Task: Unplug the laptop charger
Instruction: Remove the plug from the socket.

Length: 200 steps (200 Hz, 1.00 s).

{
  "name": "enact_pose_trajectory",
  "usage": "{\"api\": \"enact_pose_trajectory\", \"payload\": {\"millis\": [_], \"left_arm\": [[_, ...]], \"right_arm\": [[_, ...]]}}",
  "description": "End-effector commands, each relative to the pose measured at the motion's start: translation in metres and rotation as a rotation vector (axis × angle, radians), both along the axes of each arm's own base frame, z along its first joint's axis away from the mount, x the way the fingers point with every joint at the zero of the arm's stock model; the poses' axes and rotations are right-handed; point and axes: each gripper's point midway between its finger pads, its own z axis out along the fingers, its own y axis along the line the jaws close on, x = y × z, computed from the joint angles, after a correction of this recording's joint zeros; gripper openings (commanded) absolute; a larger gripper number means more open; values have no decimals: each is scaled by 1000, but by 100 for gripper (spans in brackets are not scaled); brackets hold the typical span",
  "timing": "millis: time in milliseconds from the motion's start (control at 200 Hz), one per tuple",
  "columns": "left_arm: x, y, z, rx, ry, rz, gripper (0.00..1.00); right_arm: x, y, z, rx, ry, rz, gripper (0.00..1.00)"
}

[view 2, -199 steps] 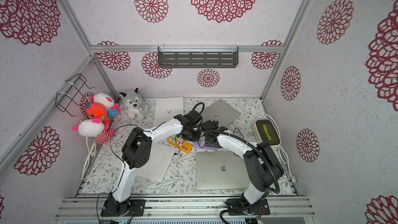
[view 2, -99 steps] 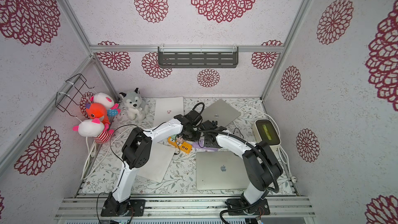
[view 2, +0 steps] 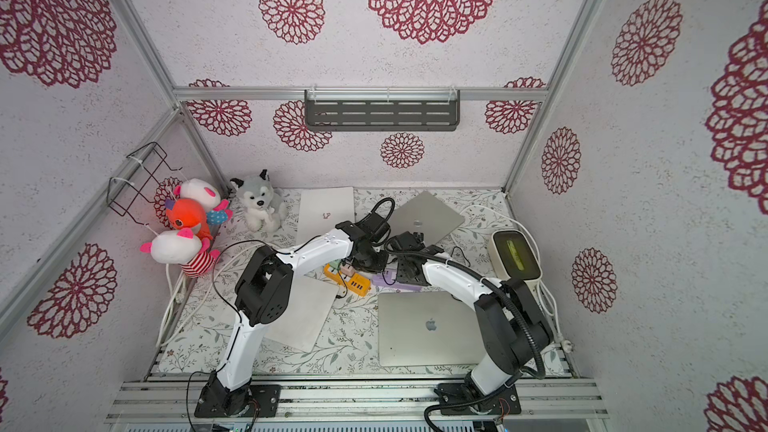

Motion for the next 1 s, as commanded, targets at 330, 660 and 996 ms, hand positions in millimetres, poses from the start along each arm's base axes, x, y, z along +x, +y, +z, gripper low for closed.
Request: {"api": "enact_pose_trajectory", "payload": {"millis": [330,660,996], "left_arm": [[-15,11,-19,61,54,7,0],[-12,5,-4,30,36,4,0],[-8,-3,12,-11,17,5,0]], "right_arm": [[2,5,22,24,-38,4,27],[4,-25,65,-106,-129,-41,27],[4,-24,110,-33,-216,-49,26]]}}
